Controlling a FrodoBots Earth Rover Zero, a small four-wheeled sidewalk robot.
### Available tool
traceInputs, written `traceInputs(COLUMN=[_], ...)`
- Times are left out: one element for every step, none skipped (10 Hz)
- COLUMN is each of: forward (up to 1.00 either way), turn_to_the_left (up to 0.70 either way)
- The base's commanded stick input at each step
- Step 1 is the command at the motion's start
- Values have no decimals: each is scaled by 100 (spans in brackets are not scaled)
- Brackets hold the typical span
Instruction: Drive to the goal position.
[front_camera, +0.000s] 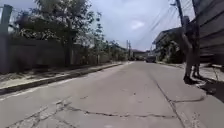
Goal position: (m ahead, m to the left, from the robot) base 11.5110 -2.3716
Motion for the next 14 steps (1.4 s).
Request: traceInputs(forward=[100, 100, 100, 100, 100, 100, 100, 100, 100, 100, 100, 100, 100, 100], turn_to_the_left=[0, 0, 0, 0, 0, 0, -2, -3, -3, -4, 0, 0, 0, 0])
